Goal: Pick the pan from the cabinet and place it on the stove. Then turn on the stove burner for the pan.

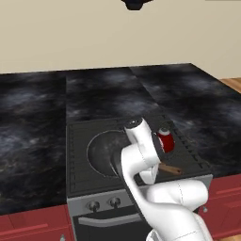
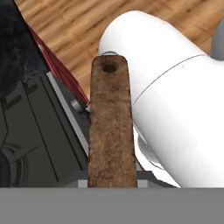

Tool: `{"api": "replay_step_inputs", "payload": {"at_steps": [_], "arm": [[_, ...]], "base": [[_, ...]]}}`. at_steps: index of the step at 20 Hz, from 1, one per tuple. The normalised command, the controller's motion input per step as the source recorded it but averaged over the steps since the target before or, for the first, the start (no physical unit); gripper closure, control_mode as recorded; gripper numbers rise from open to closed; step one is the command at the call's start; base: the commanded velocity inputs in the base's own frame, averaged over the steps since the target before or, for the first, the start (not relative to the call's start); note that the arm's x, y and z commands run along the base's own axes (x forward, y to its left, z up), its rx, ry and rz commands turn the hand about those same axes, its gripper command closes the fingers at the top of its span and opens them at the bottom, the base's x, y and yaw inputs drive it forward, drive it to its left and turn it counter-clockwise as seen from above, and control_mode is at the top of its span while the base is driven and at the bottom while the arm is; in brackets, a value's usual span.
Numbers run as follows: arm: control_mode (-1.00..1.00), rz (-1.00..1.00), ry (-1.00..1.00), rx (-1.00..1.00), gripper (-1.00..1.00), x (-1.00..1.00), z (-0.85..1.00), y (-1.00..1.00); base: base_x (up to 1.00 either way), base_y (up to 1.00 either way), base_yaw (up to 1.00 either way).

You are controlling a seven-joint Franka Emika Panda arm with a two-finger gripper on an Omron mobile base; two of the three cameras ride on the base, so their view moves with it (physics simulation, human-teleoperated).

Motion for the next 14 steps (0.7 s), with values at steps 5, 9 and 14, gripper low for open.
{"api": "replay_step_inputs", "payload": {"at_steps": [5, 9, 14], "arm": [[-1.00, -0.05, 0.15, 0.00, 1.00, 0.19, -0.37, 0.22], [-1.00, -0.06, 0.16, 0.00, 1.00, 0.23, -0.23, 0.07], [-1.00, -0.09, 0.12, 0.00, 1.00, 0.29, -0.12, 0.02]], "base": [[0.00, 0.00, 0.00], [0.00, 0.00, 0.00], [0.00, 0.00, 0.00]]}}
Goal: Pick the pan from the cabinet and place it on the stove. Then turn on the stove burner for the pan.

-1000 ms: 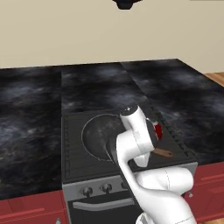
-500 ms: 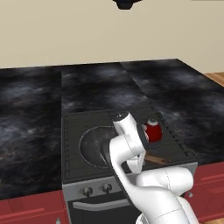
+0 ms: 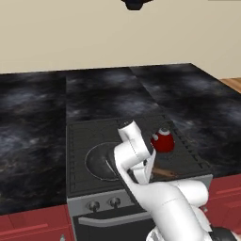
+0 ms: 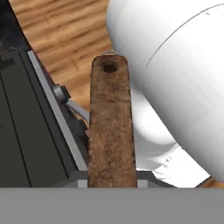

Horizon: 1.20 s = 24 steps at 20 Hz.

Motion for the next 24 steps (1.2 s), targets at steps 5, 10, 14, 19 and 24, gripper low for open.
{"api": "replay_step_inputs", "payload": {"at_steps": [5, 10, 14, 19, 24], "arm": [[-1.00, -0.09, 0.10, 0.00, 1.00, 0.30, -0.15, 0.02], [-1.00, -0.09, 0.08, 0.00, 1.00, 0.27, -0.22, 0.01], [-1.00, -0.09, 0.03, 0.00, 1.00, 0.26, -0.28, 0.06], [-1.00, -0.08, 0.00, 0.00, 1.00, 0.21, -0.29, 0.11], [-1.00, -0.03, 0.00, 0.00, 1.00, 0.12, -0.20, 0.37]], "base": [[0.00, 0.00, 0.00], [0.00, 0.00, 0.00], [0.00, 0.00, 0.00], [0.00, 0.00, 0.00], [0.00, 0.00, 0.00]]}}
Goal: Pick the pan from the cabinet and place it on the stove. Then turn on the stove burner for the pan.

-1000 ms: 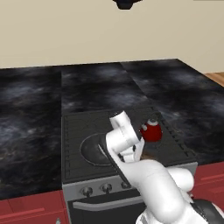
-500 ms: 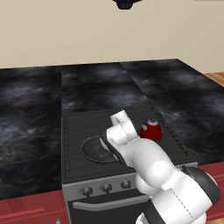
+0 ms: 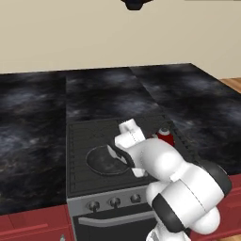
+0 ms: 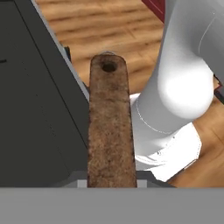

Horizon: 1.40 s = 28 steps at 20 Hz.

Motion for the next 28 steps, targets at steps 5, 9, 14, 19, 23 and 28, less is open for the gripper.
{"api": "replay_step_inputs", "payload": {"at_steps": [5, 9, 14, 19, 23, 28], "arm": [[-1.00, 0.00, 0.00, 0.00, 1.00, 0.12, -0.12, 0.34], [-1.00, -0.01, 0.00, 0.00, -1.00, 0.14, -0.16, 0.44], [-1.00, 0.00, -0.01, 0.00, -1.00, 0.06, -0.10, 0.32], [-1.00, 0.00, -0.10, 0.00, -1.00, -0.04, -0.01, 0.18], [-1.00, 0.00, -0.22, -0.02, -1.00, -0.38, 0.07, 0.36], [-1.00, 0.00, -0.31, -0.07, -1.00, -0.43, 0.17, 0.37]], "base": [[0.00, 0.00, 0.00], [0.00, 0.00, 0.00], [0.00, 0.00, 0.00], [0.00, 0.00, 0.00], [0.00, 0.00, 0.00], [0.00, 0.00, 0.00]]}}
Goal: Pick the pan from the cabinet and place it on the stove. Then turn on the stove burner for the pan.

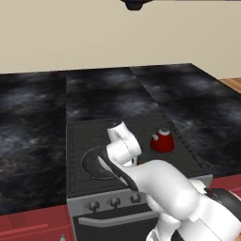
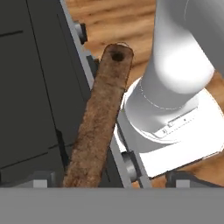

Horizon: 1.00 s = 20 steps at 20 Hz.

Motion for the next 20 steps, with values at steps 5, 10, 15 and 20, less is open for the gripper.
{"api": "replay_step_inputs", "payload": {"at_steps": [5, 10, 15, 20], "arm": [[-1.00, 0.00, -0.40, -0.11, -1.00, -0.55, 0.22, 0.43], [-1.00, 0.00, -0.44, -0.12, -1.00, -0.36, 0.21, 0.41], [-1.00, 0.01, -0.44, -0.13, -1.00, -0.40, 0.18, 0.46], [-1.00, 0.05, -0.37, -0.19, -1.00, -0.59, 0.02, 0.61]], "base": [[0.00, 0.00, 0.00], [0.00, 0.00, 0.00], [0.00, 0.00, 0.00], [0.00, 0.00, 0.00]]}}
